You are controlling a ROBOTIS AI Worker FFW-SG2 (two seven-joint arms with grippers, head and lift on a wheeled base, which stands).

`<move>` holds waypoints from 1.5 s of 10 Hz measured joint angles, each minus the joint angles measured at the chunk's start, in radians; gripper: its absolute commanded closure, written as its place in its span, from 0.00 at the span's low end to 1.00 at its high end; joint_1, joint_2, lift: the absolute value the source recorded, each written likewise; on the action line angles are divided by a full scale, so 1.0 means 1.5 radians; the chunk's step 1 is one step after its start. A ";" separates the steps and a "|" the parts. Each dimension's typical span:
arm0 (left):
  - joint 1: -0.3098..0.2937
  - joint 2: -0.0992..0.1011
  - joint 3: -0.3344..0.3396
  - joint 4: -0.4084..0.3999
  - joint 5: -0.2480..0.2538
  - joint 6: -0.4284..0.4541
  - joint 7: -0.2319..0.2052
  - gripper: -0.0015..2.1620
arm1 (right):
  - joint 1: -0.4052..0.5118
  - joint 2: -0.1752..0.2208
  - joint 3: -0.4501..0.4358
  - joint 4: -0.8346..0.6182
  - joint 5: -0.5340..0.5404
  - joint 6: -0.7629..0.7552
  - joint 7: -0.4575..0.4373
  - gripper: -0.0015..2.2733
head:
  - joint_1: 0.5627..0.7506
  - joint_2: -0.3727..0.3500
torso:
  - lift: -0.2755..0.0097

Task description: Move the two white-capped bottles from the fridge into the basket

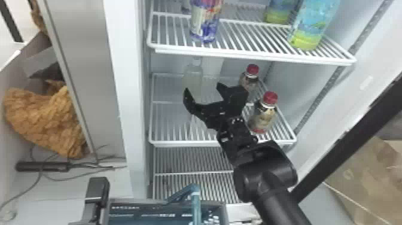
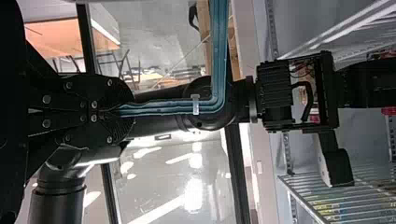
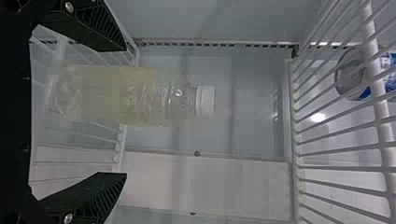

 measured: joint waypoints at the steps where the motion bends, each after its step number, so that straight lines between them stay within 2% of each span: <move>1: 0.000 0.000 0.000 0.000 0.000 0.000 0.001 0.53 | -0.013 0.000 0.004 0.014 -0.001 0.000 -0.001 0.04 | 0.70 0.23 | 0.05; 5: -0.003 -0.001 -0.001 0.000 -0.001 0.000 0.002 0.53 | -0.057 0.001 0.028 0.070 -0.025 0.000 -0.003 0.04 | 0.70 0.25 | 0.05; 8: -0.006 -0.002 -0.004 0.002 -0.001 0.000 0.003 0.53 | -0.085 0.000 0.045 0.101 -0.037 0.000 -0.002 0.11 | 0.70 0.26 | 0.05; 10: -0.008 -0.002 -0.005 0.002 -0.001 0.000 0.004 0.53 | -0.106 0.000 0.064 0.126 -0.047 0.000 -0.002 0.33 | 0.70 0.27 | 0.05; 15: -0.010 -0.003 -0.006 0.003 0.001 0.000 0.004 0.53 | -0.112 -0.003 0.073 0.137 -0.068 -0.004 0.004 0.34 | 0.70 0.28 | 0.05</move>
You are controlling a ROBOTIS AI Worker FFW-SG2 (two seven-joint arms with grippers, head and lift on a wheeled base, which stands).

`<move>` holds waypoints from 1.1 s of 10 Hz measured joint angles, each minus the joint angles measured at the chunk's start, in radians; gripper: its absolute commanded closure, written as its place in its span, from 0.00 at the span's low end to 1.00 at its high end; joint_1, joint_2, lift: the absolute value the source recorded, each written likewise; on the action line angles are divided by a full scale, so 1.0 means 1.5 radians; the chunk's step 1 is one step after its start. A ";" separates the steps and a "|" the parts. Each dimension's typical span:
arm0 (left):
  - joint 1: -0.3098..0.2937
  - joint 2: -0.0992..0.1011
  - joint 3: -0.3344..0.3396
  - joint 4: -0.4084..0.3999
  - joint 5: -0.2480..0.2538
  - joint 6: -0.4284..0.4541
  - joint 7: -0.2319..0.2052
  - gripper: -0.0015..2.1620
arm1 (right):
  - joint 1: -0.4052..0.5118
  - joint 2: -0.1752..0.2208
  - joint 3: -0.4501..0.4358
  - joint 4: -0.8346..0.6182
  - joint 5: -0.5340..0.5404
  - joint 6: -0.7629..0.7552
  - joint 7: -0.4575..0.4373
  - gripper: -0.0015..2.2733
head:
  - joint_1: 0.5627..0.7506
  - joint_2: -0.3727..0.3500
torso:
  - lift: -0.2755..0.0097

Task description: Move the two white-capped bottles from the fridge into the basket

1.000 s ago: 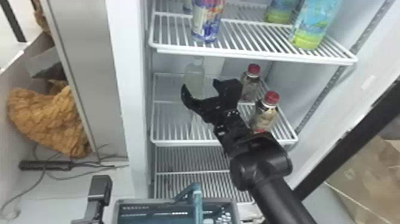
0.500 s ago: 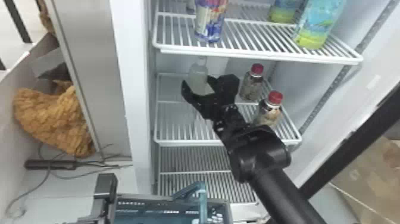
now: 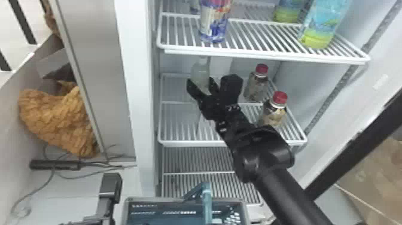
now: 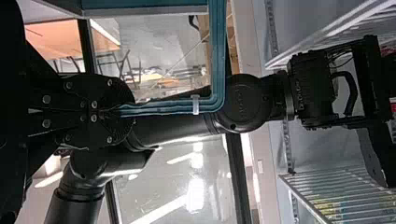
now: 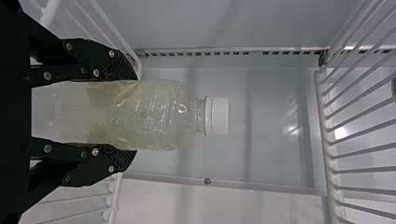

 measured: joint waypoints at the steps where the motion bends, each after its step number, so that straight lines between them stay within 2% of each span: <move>1: 0.000 0.000 0.000 0.000 0.001 0.000 0.000 0.53 | 0.004 -0.001 -0.002 -0.006 -0.002 -0.010 0.000 0.34 | 0.70 0.28 | 0.05; 6: 0.006 0.003 0.004 0.000 0.005 0.000 -0.001 0.53 | 0.061 -0.003 -0.049 -0.090 0.007 -0.023 0.014 0.34 | 0.70 0.25 | 0.05; 11: 0.008 0.004 0.003 0.000 0.007 0.000 -0.001 0.53 | 0.173 -0.007 -0.098 -0.278 0.026 0.054 0.018 0.34 | 0.70 0.22 | 0.05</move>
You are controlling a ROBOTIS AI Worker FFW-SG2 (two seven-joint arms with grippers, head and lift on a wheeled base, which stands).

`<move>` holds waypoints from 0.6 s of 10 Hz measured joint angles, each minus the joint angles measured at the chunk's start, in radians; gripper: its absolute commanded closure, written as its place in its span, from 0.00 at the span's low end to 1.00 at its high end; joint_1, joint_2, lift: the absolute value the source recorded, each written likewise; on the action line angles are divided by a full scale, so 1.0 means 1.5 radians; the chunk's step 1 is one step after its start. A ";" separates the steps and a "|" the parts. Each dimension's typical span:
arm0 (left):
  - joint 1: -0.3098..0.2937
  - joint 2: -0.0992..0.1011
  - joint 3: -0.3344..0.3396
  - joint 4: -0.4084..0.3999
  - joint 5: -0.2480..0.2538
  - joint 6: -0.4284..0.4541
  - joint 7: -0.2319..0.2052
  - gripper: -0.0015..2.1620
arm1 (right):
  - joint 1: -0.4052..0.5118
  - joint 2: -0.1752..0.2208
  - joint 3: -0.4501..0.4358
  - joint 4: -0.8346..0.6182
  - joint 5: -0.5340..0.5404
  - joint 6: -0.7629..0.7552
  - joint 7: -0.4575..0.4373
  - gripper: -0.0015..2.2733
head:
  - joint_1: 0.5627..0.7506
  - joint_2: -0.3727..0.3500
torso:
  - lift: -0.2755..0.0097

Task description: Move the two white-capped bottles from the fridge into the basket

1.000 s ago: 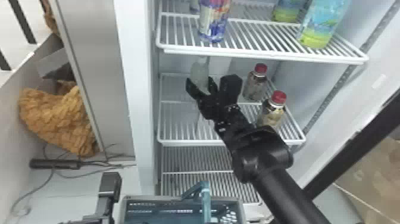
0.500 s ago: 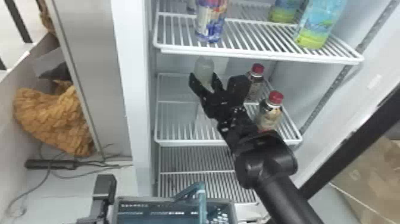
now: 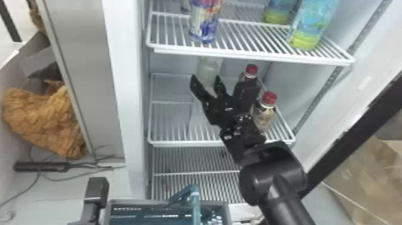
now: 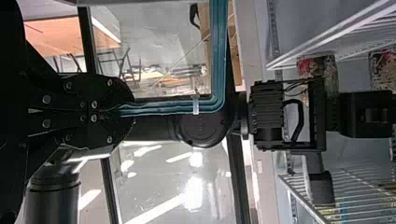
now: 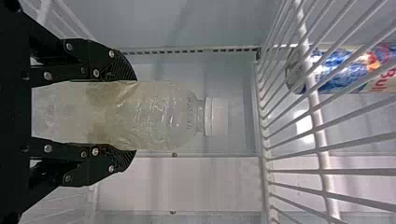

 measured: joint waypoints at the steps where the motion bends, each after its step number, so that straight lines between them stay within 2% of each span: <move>1: 0.000 0.000 0.000 0.000 0.000 0.000 0.000 0.53 | 0.019 -0.002 -0.003 -0.030 0.000 0.017 0.003 0.34 | 0.70 0.22 | 0.05; 6: 0.003 -0.001 0.004 0.000 0.000 0.000 0.000 0.53 | 0.142 -0.018 -0.036 -0.233 -0.019 0.112 0.018 0.34 | 0.70 0.19 | 0.05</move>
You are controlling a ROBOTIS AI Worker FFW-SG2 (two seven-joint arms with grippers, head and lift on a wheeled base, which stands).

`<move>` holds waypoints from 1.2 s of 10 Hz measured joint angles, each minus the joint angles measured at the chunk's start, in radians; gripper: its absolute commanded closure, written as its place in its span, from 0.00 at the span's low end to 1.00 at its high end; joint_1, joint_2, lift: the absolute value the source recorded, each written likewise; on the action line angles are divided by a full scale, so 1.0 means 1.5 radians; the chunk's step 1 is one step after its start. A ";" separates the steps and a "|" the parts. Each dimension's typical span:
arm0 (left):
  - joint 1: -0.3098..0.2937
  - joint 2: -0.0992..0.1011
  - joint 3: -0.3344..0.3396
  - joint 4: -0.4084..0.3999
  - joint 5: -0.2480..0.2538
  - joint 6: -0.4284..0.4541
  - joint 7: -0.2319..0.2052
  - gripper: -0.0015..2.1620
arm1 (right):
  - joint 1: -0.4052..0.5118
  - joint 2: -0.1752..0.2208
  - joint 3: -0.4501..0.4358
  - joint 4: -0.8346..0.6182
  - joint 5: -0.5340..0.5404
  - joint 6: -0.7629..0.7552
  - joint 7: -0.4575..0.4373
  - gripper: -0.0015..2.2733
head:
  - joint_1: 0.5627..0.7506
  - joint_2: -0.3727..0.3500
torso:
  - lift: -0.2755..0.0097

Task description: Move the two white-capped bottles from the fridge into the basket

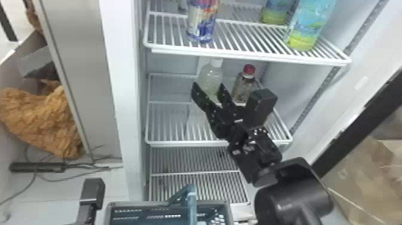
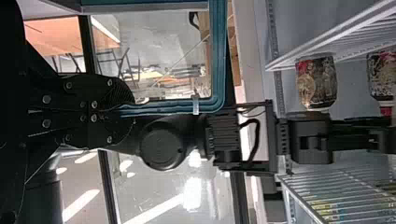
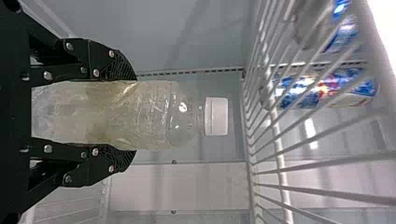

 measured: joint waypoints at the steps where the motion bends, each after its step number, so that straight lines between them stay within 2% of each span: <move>1: 0.000 -0.001 0.001 0.000 0.000 0.000 0.000 0.53 | 0.026 -0.001 -0.009 -0.034 -0.007 0.016 0.004 0.34 | 0.70 0.19 | 0.05; 6: 0.003 -0.002 0.005 0.000 0.000 -0.001 -0.001 0.53 | 0.167 -0.011 -0.046 -0.195 -0.043 0.067 0.022 0.34 | 0.70 0.15 | 0.05; 12: 0.005 -0.004 0.007 0.000 0.000 -0.003 -0.002 0.53 | 0.356 0.005 -0.126 -0.399 -0.064 0.174 0.049 0.34 | 0.70 0.06 | 0.05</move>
